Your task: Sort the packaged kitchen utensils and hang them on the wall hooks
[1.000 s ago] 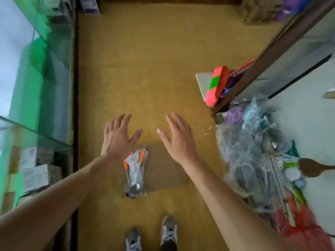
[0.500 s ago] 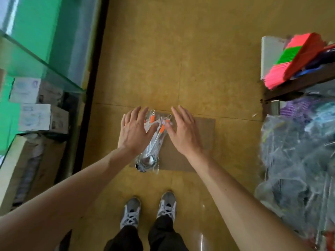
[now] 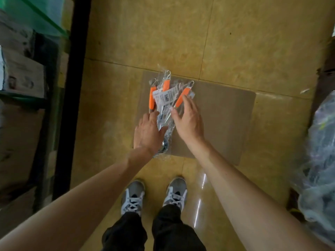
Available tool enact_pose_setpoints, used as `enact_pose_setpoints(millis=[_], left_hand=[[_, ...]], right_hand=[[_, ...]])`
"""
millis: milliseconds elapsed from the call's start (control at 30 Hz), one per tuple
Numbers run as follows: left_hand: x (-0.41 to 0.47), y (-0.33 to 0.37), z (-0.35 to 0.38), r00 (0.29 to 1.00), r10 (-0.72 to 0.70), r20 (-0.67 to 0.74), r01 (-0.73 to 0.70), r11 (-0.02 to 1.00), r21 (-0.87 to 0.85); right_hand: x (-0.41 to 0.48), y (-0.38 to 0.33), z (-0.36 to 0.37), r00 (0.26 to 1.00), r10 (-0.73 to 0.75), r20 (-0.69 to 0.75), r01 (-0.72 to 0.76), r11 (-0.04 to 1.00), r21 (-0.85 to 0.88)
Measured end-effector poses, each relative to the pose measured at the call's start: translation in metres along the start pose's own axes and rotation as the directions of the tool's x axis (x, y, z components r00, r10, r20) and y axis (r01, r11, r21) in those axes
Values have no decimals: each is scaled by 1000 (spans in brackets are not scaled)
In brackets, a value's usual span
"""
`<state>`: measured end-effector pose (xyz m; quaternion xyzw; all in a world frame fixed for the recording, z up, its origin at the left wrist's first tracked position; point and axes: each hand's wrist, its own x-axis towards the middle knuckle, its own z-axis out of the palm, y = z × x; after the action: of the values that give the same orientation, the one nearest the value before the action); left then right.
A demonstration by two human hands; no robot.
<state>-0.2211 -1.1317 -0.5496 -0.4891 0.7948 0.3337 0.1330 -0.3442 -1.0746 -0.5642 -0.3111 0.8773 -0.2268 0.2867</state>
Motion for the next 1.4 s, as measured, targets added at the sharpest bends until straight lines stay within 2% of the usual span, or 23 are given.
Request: enact_pose_setpoints(millis=[67,133,233,300,367,467,600,700,800,933,1133,1400], left_hand=[[3,-4,16,998,-54,33,55,998,-34],[5,-4,27,997,-77,17,77,997,4],[14,-3,32,996,-84,-39,87,995,56],[20,-5,32,994,-92,-52,95,994,48],[22,-5,30,995,-92,-41,93,995,24],[16,-6,25,996,-71,-51,70,997,-20],[5,-13,18,995,-56,-76,48,994,-102],[0,-9,2,993,-115,-8,109,958,-267],[-4,2,-21,994,-71,77,94,928,-360],[-12,23,-51,987,-19,159,81,916,-393],[-26,77,-104,978,26,209,73,890,-451],[-58,164,-172,956,210,207,-121,920,-373]], right_hand=[[9,1,13,985,174,6,-172,971,166],[19,-1,25,950,313,22,-300,887,351],[31,-2,38,886,462,-50,-353,739,574],[37,-4,40,820,569,-54,-408,649,643],[41,-4,40,780,626,2,-445,553,704],[40,-9,36,771,619,151,-496,435,752],[31,-19,19,799,580,162,-477,446,757],[20,-26,3,824,548,143,-451,482,751],[10,-37,-22,850,503,158,-434,496,752],[2,-56,-61,860,492,134,-393,472,790],[-8,-87,-129,877,478,40,-290,460,839],[-47,-125,-238,889,421,-177,-96,552,828]])
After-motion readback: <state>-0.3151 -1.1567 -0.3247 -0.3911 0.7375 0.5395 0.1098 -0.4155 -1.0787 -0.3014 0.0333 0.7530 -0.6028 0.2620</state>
